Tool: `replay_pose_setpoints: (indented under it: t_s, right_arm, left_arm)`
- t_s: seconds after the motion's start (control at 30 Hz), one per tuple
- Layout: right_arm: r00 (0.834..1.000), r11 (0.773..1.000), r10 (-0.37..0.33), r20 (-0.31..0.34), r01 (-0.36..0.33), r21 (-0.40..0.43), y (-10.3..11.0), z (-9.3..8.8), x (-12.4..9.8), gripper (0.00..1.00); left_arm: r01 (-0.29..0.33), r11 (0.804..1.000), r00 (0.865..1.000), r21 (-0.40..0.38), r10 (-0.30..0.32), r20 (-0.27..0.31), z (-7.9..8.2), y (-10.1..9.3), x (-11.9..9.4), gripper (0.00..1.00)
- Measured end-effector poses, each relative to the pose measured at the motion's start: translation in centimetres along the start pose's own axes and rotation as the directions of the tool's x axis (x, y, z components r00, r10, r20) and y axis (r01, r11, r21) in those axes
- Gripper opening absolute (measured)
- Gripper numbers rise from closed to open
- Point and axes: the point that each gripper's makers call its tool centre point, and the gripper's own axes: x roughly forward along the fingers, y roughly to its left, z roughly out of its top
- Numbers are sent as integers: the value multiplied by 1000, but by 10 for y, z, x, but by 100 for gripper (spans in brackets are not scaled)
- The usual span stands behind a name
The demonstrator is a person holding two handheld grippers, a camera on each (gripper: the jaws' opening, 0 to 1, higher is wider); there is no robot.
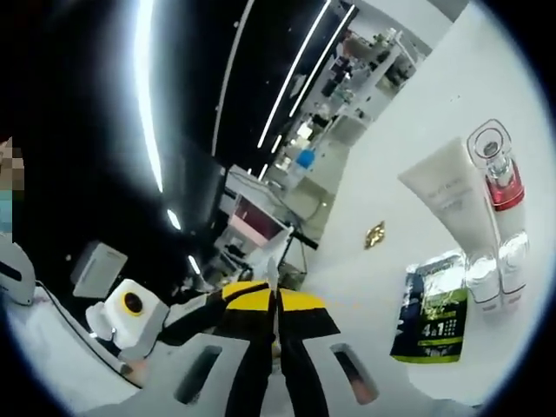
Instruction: Arrange the skincare products in the storage area until every visible bottle or jar stands upright without overlapping.
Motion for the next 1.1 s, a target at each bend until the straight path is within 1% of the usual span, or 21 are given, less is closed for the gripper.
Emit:
replay_pose_setpoints:
  t_s: [0.2,0.27,0.33,0.4,0.43,0.47,0.5,0.53,0.57,0.6,0.63,0.67,0.7,0.77,0.8,0.83,0.9,0.97,1.0,1.03,1.1]
  right_arm:
    - [1000,1000,-13,-20,13,1,-6,-2,-6,1]
    - [1000,1000,-8,-21,8,6,-6,-1,-9,1]
    - [1000,1000,-3,-21,3,17,-6,-1,-11,1]
    - [1000,1000,1,-23,0,27,-6,-2,-15,1]
    - [1000,999,3,-24,-2,35,-6,-2,-16,1]
    - [1000,999,4,-26,-3,39,-7,-2,-17,1]
    - [1000,999,5,-28,-4,38,-7,-3,-19,1]
    - [999,999,6,-33,-5,36,-7,-4,-20,1]
    - [999,999,7,-38,-6,36,-6,-5,-21,1]
    - [999,999,10,-43,-9,38,-6,-6,-22,1]
    - [999,999,18,-47,-16,39,-5,-7,-23,1]
    - [998,999,23,-50,-20,43,-5,-8,-23,1]
    - [998,999,29,-54,-26,48,-3,-9,-24,1]
    - [996,997,54,-69,-50,56,2,-11,-24,1]
    - [995,997,63,-77,-58,57,4,-12,-23,1]
    - [993,996,79,-93,-74,47,8,-14,-22,1]
    - [989,995,99,-108,-95,42,14,-15,-21,1]
    - [986,993,114,-119,-110,43,18,-16,-21,1]
    - [985,992,120,-125,-116,44,20,-17,-21,1]
    - [983,992,126,-131,-121,44,21,-19,-21,1]
    - [981,991,132,-141,-127,47,21,-21,-20,1]
  left_arm:
    - [64,997,998,-54,-64,7,-2,-6,-2,50]
    - [117,988,993,-103,-116,22,-2,-8,-4,52]
    - [174,966,985,-190,-171,31,-4,-7,-7,54]
    - [278,909,960,-310,-269,74,-2,-12,-12,49]
    - [346,857,937,-382,-336,95,-2,-15,-16,45]
    - [361,845,930,-394,-355,91,-5,-13,-18,42]
    - [366,843,929,-395,-358,97,-7,-9,-20,35]
    - [351,855,935,-383,-342,93,-10,0,-21,30]
    - [347,856,936,-383,-339,91,-11,2,-23,25]
    - [343,855,938,-389,-334,93,-13,7,-25,21]
    - [344,849,938,-402,-334,97,-15,14,-26,21]
    - [355,832,933,-427,-344,106,-16,16,-28,21]
    - [383,796,921,-468,-368,128,-16,14,-31,22]
    - [416,759,906,-500,-392,159,-16,14,-33,21]
    - [427,751,901,-503,-402,165,-17,15,-34,19]
    - [424,739,901,-523,-402,163,-20,16,-34,17]
    - [423,743,901,-518,-406,153,-23,13,-36,11]
    - [434,742,894,-511,-423,145,-27,8,-40,10]
    - [440,736,890,-515,-433,142,-28,5,-42,10]
    - [453,720,882,-526,-448,148,-30,2,-44,10]
    - [470,699,872,-539,-464,159,-30,-2,-46,9]
